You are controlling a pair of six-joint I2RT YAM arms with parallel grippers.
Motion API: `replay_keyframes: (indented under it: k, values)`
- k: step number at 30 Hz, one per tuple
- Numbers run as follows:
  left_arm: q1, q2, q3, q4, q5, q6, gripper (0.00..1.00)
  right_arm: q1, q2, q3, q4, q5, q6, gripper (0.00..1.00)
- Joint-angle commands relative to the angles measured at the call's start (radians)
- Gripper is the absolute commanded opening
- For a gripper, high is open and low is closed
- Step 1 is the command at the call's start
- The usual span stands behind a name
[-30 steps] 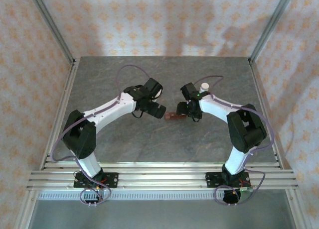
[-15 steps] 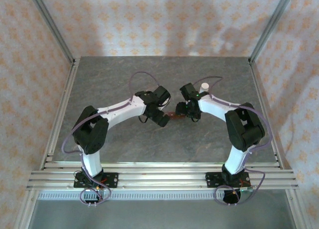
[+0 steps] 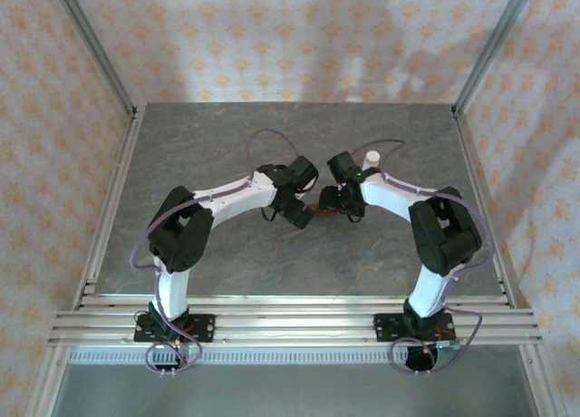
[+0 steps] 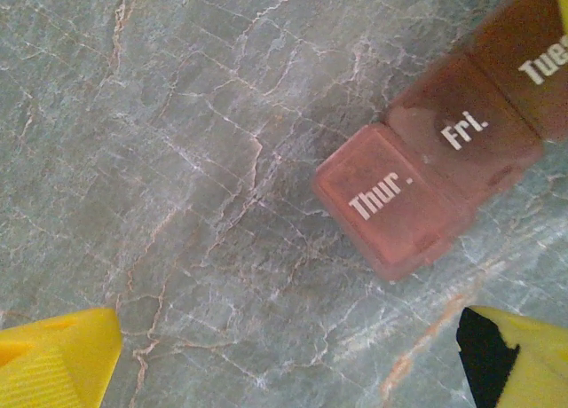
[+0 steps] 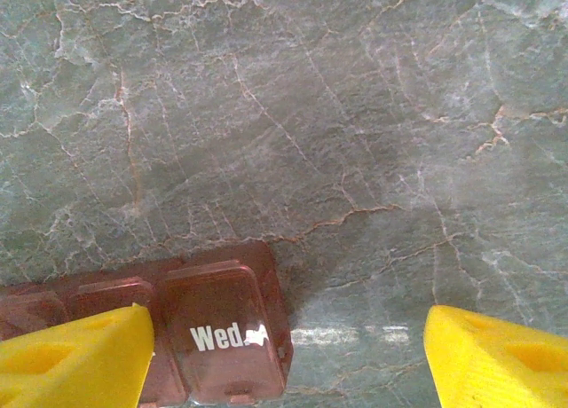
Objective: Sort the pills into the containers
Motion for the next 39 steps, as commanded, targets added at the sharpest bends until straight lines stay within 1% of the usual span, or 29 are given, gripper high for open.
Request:
replay_keyframes:
  k: [1, 8, 17, 25, 33, 39]
  values:
    - [-0.005, 0.029, 0.038, -0.008, -0.043, 0.033, 1.0, -0.006, 0.012, -0.027, -0.006, 0.013, 0.001, 0.8]
    - [0.007, 0.061, 0.077, -0.008, -0.07, 0.045, 1.0, -0.006, 0.013, -0.039, -0.007, 0.015, -0.003, 0.8]
    - [0.071, 0.084, 0.147, -0.02, -0.072, 0.054, 1.0, -0.006, 0.017, -0.045, -0.009, 0.018, -0.004, 0.79]
    - [0.133, 0.109, 0.173, -0.003, -0.027, 0.025, 1.0, -0.006, 0.021, -0.052, -0.007, 0.012, -0.001, 0.79]
    - [0.145, 0.15, 0.181, 0.004, -0.014, 0.005, 1.0, -0.006, 0.015, -0.048, -0.016, 0.003, -0.005, 0.79]
    - [0.146, 0.116, 0.168, 0.006, 0.005, -0.007, 1.0, -0.006, 0.002, -0.029, -0.028, -0.02, -0.006, 0.79]
